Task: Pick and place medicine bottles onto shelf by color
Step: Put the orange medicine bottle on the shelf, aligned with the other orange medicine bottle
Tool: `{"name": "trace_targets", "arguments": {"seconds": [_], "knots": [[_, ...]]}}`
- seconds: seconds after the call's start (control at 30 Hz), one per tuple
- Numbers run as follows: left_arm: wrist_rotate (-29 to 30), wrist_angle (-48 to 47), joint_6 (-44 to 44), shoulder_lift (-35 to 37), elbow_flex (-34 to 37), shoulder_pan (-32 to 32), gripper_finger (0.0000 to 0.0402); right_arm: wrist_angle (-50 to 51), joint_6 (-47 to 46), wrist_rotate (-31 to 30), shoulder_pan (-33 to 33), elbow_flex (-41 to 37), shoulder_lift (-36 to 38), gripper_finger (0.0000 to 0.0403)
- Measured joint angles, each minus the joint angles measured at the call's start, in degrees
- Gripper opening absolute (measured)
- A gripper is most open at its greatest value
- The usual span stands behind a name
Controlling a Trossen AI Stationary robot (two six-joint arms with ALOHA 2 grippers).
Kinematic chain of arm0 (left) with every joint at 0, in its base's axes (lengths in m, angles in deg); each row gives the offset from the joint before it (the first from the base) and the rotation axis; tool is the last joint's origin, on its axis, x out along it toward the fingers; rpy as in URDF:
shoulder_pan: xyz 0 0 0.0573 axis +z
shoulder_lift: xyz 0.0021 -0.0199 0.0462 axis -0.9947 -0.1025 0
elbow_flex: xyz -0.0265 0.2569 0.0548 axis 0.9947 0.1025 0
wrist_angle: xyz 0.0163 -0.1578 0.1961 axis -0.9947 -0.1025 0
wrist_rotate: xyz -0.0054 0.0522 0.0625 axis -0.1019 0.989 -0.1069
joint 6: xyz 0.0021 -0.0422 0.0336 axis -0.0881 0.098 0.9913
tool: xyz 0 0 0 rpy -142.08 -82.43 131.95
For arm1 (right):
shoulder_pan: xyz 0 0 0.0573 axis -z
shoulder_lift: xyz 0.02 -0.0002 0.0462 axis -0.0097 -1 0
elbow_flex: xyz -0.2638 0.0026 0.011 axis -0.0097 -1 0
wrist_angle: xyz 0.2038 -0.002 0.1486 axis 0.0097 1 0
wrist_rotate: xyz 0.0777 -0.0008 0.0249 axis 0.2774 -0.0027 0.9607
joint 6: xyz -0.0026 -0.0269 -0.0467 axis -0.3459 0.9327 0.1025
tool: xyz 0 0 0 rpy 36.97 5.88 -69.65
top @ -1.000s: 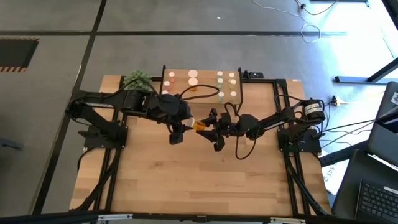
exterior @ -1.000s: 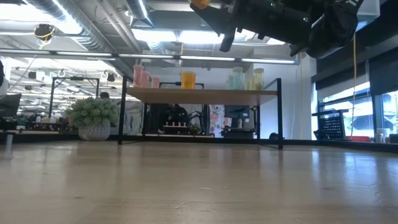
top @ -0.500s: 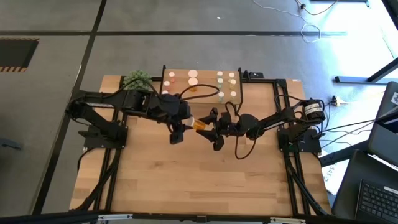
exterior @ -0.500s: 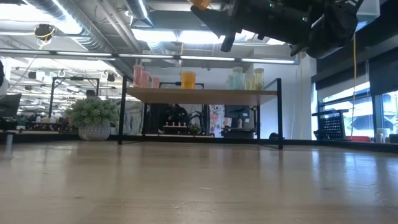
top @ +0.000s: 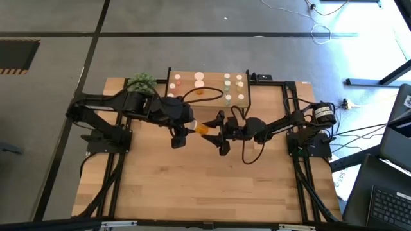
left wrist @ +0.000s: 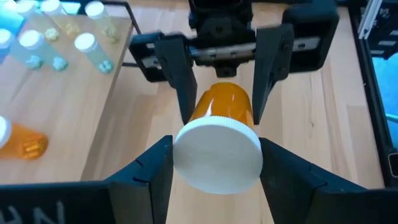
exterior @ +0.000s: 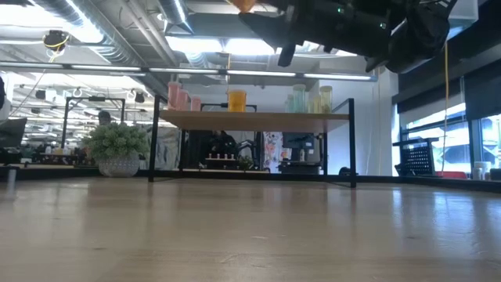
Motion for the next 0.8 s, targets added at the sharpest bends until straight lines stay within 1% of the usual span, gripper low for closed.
{"name": "trace_targets", "arguments": {"seconds": [0.23, 0.4, 0.53, 0.63, 0.8], "knots": [[0.3, -0.7, 0.0, 1.9, 0.0, 0.0, 0.0183, 2.8, 0.2, 0.1, 0.0, 0.0, 0.0, 0.0250], [0.5, -3.1, 0.0, 4.1, -0.1, 0.0, 0.0183, 4.2, 3.1, 0.1, 0.0, 0.0, 0.0, 0.0250], [2.0, -4.4, 0.0, 4.7, -0.1, 0.0, 0.0183, 6.7, 3.1, 0.2, 0.0, 0.0, 0.9, 0.0250], [2.3, -6.7, 0.0, 5.9, -0.1, 0.0, 0.0183, 12.8, 3.0, 0.2, 0.0, 0.0, 3.9, 0.0250], [4.5, -10.4, 0.0, 6.1, 0.0, 0.5, 0.0183, 28.8, 3.1, 0.2, 0.0, 0.0, 11.9, 0.0250]]}}
